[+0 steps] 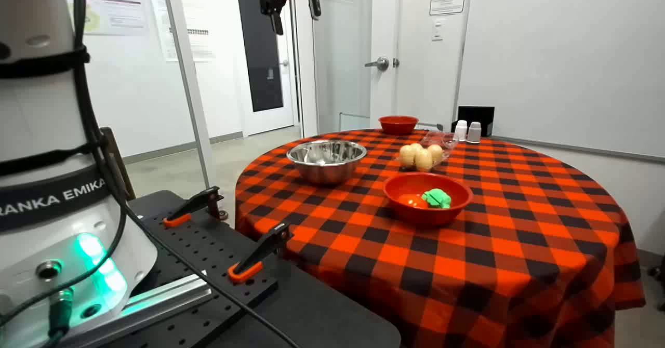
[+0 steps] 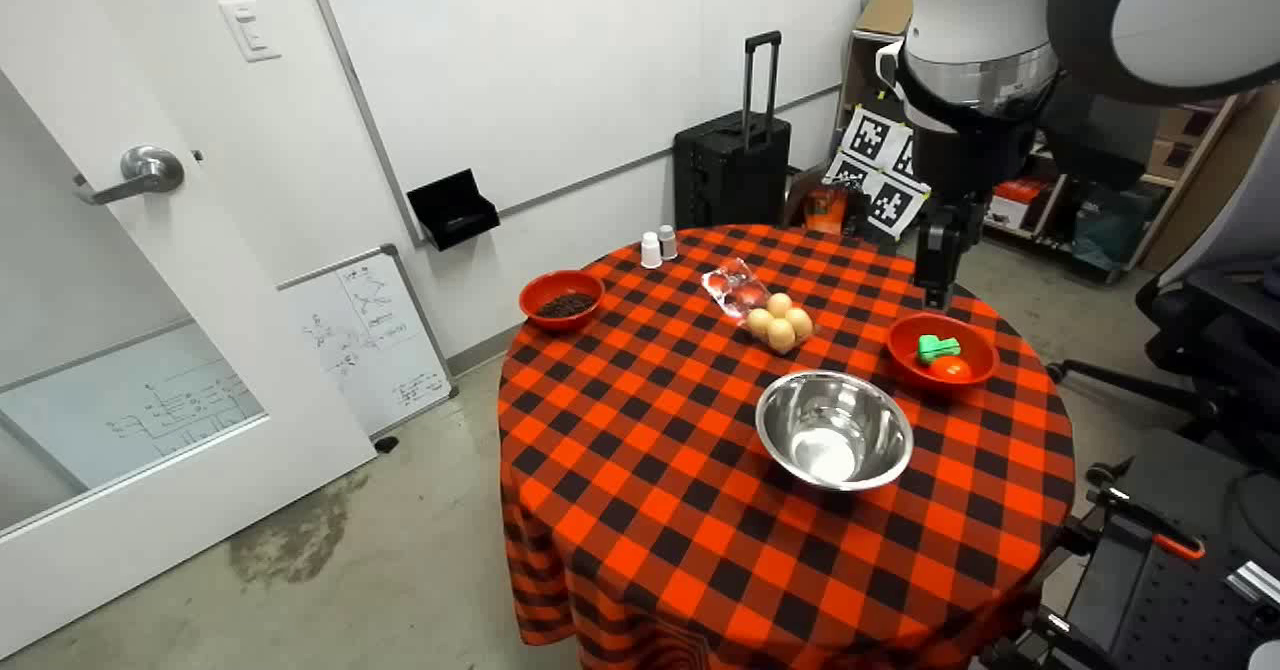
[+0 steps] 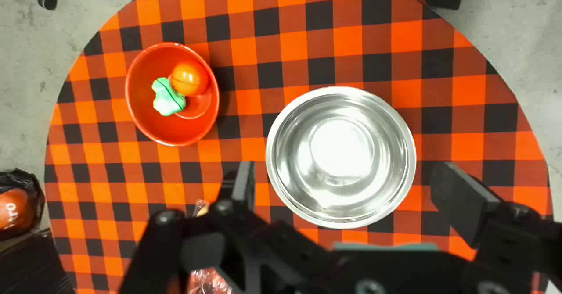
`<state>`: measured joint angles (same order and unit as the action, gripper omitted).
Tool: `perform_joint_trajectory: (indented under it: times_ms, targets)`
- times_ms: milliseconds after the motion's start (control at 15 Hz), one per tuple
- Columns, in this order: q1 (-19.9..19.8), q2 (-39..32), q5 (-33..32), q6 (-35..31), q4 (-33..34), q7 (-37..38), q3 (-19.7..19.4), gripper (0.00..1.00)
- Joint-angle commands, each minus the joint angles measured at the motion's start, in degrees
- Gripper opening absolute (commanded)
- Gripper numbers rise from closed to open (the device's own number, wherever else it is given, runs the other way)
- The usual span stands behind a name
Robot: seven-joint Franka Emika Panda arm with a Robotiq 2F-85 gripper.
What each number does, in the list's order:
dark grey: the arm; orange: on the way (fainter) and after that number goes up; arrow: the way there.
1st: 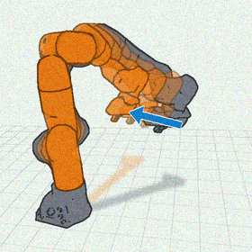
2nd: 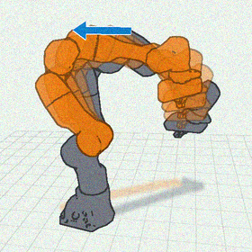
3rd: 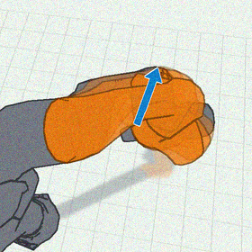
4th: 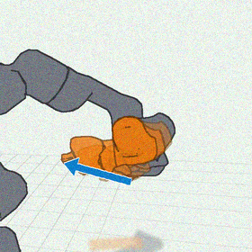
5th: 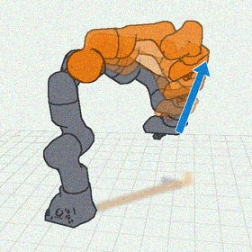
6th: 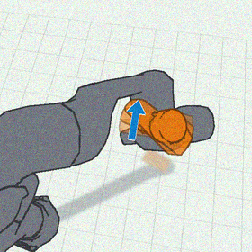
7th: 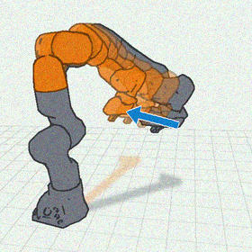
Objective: Put the broccoli and tomato in the silver bowl
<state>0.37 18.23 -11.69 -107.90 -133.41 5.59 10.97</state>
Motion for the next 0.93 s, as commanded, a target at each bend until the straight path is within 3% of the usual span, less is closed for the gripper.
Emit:
perform_joint_trajectory:
  times_ms: [0, 600, 867]
  targets:
    - [1.6, -0.1, -0.4, 0.2, 0.1, 0.4, -1.4, 1.00]
    - [-0.9, -7.2, -8.9, -9.0, 0.6, -1.7, -5.8, 1.00]
    - [-3.4, -11.0, -7.3, -11.7, 0.9, -0.2, -10.2, 1.00]
